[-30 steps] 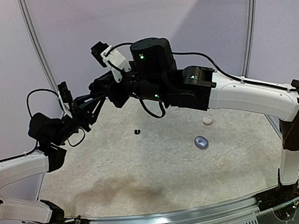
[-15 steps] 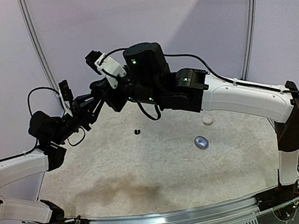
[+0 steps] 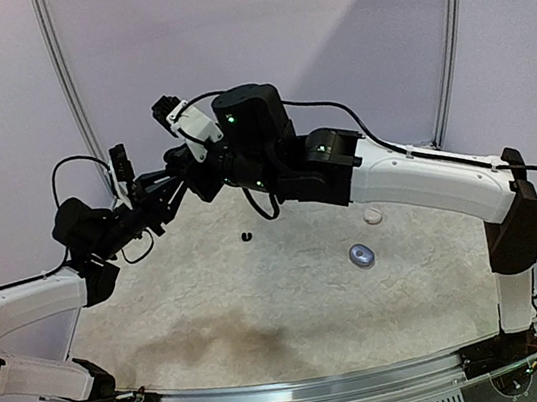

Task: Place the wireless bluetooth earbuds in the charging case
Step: Insert the left earbud into the left side groove of the charging case.

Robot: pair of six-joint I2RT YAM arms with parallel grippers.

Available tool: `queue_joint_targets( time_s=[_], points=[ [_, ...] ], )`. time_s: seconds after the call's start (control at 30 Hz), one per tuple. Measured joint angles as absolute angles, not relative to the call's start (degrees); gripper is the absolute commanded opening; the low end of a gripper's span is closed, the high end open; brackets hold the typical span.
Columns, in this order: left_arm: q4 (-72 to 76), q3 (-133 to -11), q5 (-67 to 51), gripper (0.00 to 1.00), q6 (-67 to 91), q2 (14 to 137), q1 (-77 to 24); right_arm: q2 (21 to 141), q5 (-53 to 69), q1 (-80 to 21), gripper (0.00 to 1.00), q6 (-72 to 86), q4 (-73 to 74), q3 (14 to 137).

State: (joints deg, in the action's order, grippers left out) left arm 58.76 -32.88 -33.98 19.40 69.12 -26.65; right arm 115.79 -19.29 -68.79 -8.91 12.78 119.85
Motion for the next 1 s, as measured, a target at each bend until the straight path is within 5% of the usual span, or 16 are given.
queue_joint_targets(
  time_s=[0.63,1.0],
  points=[
    [56.95,-32.88,-34.11,0.0,18.02,69.12,-26.61,116.33,-20.21,-68.79,0.0,-9.61,16.56,121.25],
    [56.05,-32.88,-34.52,0.0,17.1,69.12,-26.61,116.77,-19.77,-68.79,0.14,-9.5,19.18,122.54]
  ],
)
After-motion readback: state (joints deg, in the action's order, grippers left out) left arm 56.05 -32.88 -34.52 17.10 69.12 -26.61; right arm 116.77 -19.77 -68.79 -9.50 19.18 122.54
